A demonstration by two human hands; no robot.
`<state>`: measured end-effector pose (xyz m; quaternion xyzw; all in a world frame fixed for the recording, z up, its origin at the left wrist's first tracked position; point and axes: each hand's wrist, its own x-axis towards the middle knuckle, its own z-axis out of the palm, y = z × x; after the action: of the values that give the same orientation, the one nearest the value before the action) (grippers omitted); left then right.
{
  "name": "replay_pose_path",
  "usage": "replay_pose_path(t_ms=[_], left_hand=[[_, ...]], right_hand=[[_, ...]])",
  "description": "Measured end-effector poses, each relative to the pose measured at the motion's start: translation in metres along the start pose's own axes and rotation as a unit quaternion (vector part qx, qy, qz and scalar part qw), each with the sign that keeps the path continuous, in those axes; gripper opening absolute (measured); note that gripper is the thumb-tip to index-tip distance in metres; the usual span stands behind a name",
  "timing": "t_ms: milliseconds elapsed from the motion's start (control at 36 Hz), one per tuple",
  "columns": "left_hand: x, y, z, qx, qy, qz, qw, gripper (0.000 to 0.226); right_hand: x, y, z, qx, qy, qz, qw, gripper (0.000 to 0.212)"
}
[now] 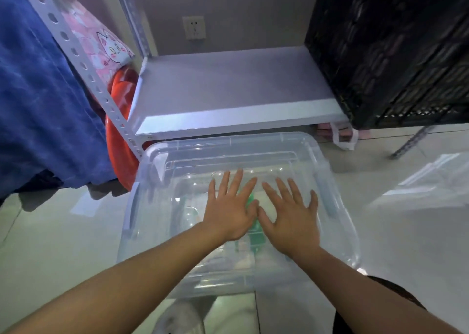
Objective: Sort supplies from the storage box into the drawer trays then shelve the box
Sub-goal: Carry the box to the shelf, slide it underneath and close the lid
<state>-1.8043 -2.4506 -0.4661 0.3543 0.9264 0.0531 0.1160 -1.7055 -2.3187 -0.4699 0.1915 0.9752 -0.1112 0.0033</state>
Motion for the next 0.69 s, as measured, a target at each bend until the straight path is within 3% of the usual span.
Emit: replay_pose_path(t_ms=[139,250,306,361,417,583,694], left_hand=[[0.002,-0.006,0.017,0.018,0.051,0.008,0.999,0.069],[0.004,-0.008,0.021,0.005,0.059,0.018,0.998,0.073],[0.004,-0.007,0.022,0.001,0.063,0.02,0.998,0.073],[0.004,-0.007,0.022,0.0,0.064,0.02,0.998,0.074],[0.005,-0.007,0.021,0.005,0.065,0.019,0.998,0.075],[0.005,-0.008,0.021,0.006,0.065,0.019,0.998,0.077],[0.005,-0.008,0.022,0.007,0.064,0.014,0.998,0.076]], right_hand=[[-0.001,0.012,-0.008,0.151,0.068,0.021,0.986,0.048],[0.011,0.052,-0.039,0.198,0.127,0.111,0.966,0.056],[0.024,0.079,-0.06,0.27,0.066,0.229,0.933,0.071],[0.036,0.103,-0.075,0.376,-0.026,0.339,0.862,0.087],[0.045,0.119,-0.082,0.401,-0.114,0.383,0.824,0.096],[0.066,0.133,-0.081,0.371,-0.259,0.36,0.816,0.076],[0.076,0.131,-0.089,0.348,-0.303,0.388,0.798,0.068]])
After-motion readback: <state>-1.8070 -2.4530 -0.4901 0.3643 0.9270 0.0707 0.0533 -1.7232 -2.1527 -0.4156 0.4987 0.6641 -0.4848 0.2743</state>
